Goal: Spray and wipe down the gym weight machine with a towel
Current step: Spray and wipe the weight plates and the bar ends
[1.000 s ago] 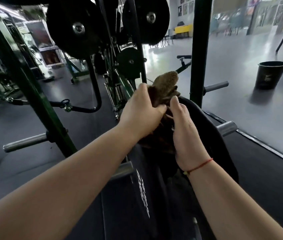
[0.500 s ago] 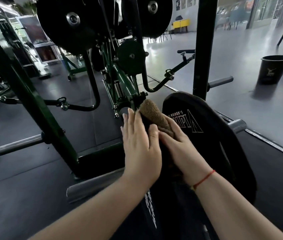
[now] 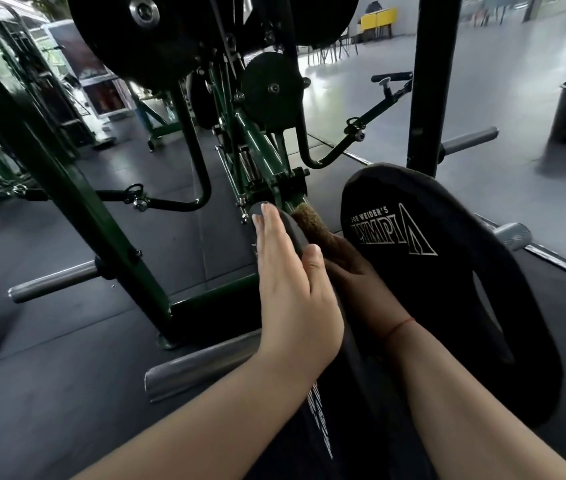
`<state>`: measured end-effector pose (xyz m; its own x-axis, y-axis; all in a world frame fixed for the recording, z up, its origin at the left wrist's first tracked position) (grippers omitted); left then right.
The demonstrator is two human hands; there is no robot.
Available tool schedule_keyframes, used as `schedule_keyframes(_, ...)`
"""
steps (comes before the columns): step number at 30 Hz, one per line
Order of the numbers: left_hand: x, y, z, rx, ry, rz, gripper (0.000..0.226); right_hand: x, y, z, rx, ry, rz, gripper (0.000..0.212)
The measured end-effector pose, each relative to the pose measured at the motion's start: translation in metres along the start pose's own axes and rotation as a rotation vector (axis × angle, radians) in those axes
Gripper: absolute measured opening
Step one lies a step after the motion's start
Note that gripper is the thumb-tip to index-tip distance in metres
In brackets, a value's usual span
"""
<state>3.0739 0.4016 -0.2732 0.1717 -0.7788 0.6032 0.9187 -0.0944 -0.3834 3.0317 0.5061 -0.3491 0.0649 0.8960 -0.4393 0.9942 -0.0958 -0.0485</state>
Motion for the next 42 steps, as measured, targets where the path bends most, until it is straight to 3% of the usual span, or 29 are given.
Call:
schedule_keyframes(6,0.0,0.002,0.003,-0.01,-0.002,-0.022,0.063,0.024,0.038,-0.025,-0.036,-0.294,0.149,0.028)
schedule_keyframes(10,0.003,-0.003,0.008,-0.062,-0.151,0.012,0.058,0.027,0.049,-0.039,-0.114,-0.547,0.191,0.05)
schedule_keyframes(13,0.01,0.001,0.02,-0.139,-0.249,0.038,0.052,0.033,0.056,-0.058,-0.055,-0.654,0.178,0.049)
schedule_keyframes(17,0.013,0.0,0.034,-0.093,-0.243,-0.076,0.038,0.023,0.069,-0.061,-0.082,-0.653,0.079,0.071)
schedule_keyframes(23,0.006,0.004,0.059,-0.055,0.059,-0.331,0.013,0.012,0.076,-0.072,0.012,-0.646,-0.03,0.056)
schedule_keyframes(26,0.008,0.006,0.067,-0.072,0.144,-0.397,0.022,0.016,0.074,-0.075,0.038,-0.678,-0.09,0.057)
schedule_keyframes(29,0.014,0.002,0.064,-0.099,-0.018,-0.315,0.029,0.019,0.073,-0.076,0.041,-0.648,-0.09,0.046)
schedule_keyframes(32,0.022,-0.002,0.055,-0.108,-0.331,-0.117,0.032,0.033,0.069,-0.068,0.003,-0.518,0.059,0.04)
schedule_keyframes(34,0.016,0.0,0.044,-0.039,-0.334,-0.107,0.037,0.043,0.068,-0.071,0.031,-0.355,0.159,0.031)
schedule_keyframes(37,0.006,0.005,0.032,0.037,-0.271,-0.104,0.06,0.037,0.066,-0.067,0.066,-0.145,0.137,0.016)
schedule_keyframes(40,0.006,0.003,0.028,0.014,-0.173,-0.014,0.064,0.005,0.06,-0.047,0.112,-0.03,-0.038,0.031)
schedule_keyframes(42,0.005,0.001,0.029,-0.013,-0.149,0.013,0.062,0.003,0.051,-0.031,0.14,0.029,-0.032,0.03)
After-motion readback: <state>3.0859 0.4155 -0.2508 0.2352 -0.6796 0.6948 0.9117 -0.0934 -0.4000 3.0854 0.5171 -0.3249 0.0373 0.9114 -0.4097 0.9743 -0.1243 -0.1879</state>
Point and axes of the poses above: each hand's wrist, its own y-axis away from the middle knuckle, its own x-axis out of the back of the hand, z = x × y, the point moved 8 cm from there along -y, towards the middle knuckle, and after that the axes turned 13 degrees about -y, right-handed, at the moved point
